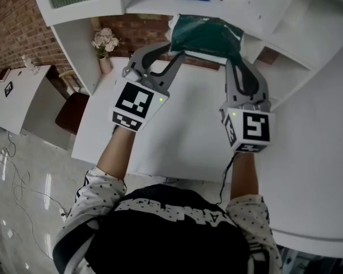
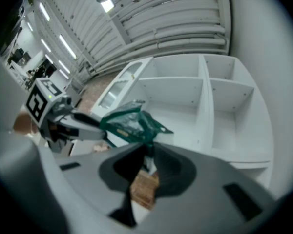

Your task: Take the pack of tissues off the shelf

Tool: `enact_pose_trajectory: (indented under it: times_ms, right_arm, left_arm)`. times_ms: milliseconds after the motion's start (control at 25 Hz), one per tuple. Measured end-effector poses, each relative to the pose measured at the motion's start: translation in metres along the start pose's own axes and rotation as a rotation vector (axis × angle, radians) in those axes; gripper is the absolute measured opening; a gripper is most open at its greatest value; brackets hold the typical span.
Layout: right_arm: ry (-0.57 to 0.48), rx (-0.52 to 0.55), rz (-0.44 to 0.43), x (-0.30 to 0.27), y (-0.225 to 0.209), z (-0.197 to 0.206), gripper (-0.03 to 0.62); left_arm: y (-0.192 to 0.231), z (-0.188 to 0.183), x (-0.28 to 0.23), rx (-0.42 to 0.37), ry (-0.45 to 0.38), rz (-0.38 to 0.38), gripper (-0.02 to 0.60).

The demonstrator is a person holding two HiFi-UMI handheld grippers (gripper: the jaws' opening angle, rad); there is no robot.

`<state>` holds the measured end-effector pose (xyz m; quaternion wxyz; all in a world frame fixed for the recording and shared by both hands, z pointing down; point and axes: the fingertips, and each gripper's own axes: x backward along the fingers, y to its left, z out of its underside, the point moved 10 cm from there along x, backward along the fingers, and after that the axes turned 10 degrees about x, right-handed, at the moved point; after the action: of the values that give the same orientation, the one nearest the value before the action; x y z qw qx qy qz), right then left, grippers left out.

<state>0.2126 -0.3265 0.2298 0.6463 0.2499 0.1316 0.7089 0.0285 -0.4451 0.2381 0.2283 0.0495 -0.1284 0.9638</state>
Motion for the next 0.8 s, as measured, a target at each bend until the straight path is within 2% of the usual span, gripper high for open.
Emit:
enact_pose_trajectory:
  times_ms: [800]
  right_arm:
    - [0.069, -0.030, 0.001, 0.064, 0.045, 0.017, 0.081]
  left_arm:
    - [-0.041, 0.029, 0.056, 0.040, 0.061, 0.040, 0.129]
